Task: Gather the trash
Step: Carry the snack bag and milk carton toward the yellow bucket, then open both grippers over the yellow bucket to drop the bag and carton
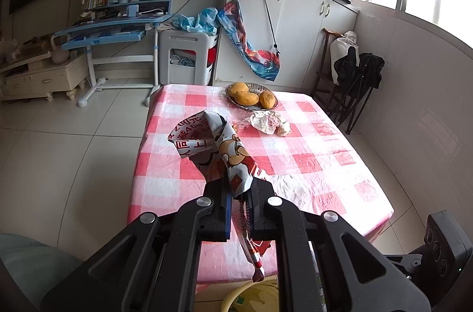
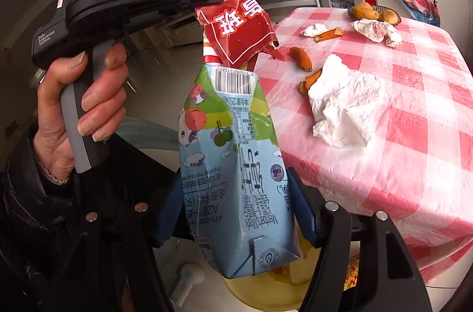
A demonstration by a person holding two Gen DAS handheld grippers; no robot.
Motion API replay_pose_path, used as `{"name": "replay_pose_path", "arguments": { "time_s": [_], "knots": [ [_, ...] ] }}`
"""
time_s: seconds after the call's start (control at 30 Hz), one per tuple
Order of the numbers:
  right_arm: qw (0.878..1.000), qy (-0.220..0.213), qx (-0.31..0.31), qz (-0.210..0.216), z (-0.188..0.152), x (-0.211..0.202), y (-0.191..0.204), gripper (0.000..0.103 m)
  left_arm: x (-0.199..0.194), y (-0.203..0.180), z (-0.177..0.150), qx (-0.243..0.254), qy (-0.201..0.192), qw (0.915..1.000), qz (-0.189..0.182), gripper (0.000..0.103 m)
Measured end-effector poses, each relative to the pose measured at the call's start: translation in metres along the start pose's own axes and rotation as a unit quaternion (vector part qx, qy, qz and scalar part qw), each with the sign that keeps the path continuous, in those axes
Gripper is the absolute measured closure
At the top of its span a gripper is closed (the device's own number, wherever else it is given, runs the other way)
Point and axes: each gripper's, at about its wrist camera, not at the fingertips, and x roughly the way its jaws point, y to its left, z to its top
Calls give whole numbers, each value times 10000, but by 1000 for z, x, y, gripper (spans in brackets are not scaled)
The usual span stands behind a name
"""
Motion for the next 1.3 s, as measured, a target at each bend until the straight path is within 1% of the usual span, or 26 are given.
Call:
{"name": "replay_pose_path", "arguments": {
  "time_s": [0.13, 0.2, 0.27, 0.33, 0.43, 0.47, 0.53, 0.57, 0.63, 0.7, 0.77, 0.8, 0.87, 0.9, 0.97, 1.03, 1.07, 1.1, 1.17, 1.3],
  "knots": [
    [9998, 172, 16, -56, -12, 4, 7, 38, -5, 0, -11, -14, 82, 10000, 12, 95],
    [9994, 325, 14, -90, -19, 9, 11, 37, -7, -1, -16, -12, 111, 9999, 14, 95],
    [9992, 343, 9, -196, -22, 11, 12, 37, -9, -2, -22, -20, 147, 9999, 7, 95],
    [9995, 226, 91, -217, -21, 6, 9, 33, -11, -2, -29, -45, 202, 9998, -4, 95],
    [9989, -268, 248, -285, -18, -15, 6, 30, -12, -6, -43, -100, 354, 9993, -50, 95],
    [9977, -473, 298, -388, -14, -23, 3, 27, -12, -6, -48, -132, 440, 9989, -92, 95],
    [9930, -811, 376, -778, -3, -38, -5, 15, -10, -10, -64, -182, 658, 9975, -200, 95],
    [9902, -905, 459, -960, 4, -43, -13, 13, -9, -13, -72, -181, 785, 9964, -255, 95],
    [9850, -936, 635, -1301, 23, -48, -33, 12, -7, -25, -91, -94, 1050, 9939, -340, 95],
    [9798, -840, 768, -1645, 45, -42, -60, 10, -3, -40, -110, 97, 1372, 9896, -428, 95],
    [9746, -678, 898, -1937, 66, -27, -91, 10, 3, -56, -128, 375, 1788, 9819, -505, 95],
    [9716, -513, 949, -2106, 76, -15, -108, 10, 7, -64, -137, 567, 1991, 9772, -481, 93],
    [9636, -252, 1006, -2463, 90, 6, -137, 10, 12, -76, -150, 959, 2197, 9704, -292, 83],
    [9605, -99, 1051, -2574, 95, 17, -151, 10, 12, -81, -154, 1108, 2218, 9686, -197, 80],
    [9538, 98, 1147, -2775, 101, 33, -172, 10, 8, -84, -154, 1215, 2085, 9704, -32, 64],
    [9469, 265, 1172, -2983, 106, 47, -187, 10, 3, -82, -148, 1201, 1910, 9741, 123, 57],
    [9469, 337, 1208, -2962, 108, 54, -193, 9, 1, -81, -145, 1181, 1837, 9756, 206, 53],
    [9466, 326, 1145, -2997, 110, 57, -196, 6, 0, -80, -141, 1156, 1771, 9770, 261, 52],
    [9424, 378, 1008, -3168, 115, 65, -197, 6, -2, -78, -135, 1124, 1675, 9789, 315, 49],
    [9405, 245, 1035, -3227, 129, 72, -204, 6, -1, -77, -126, 1086, 1539, 9814, 372, 44]
  ]
}}
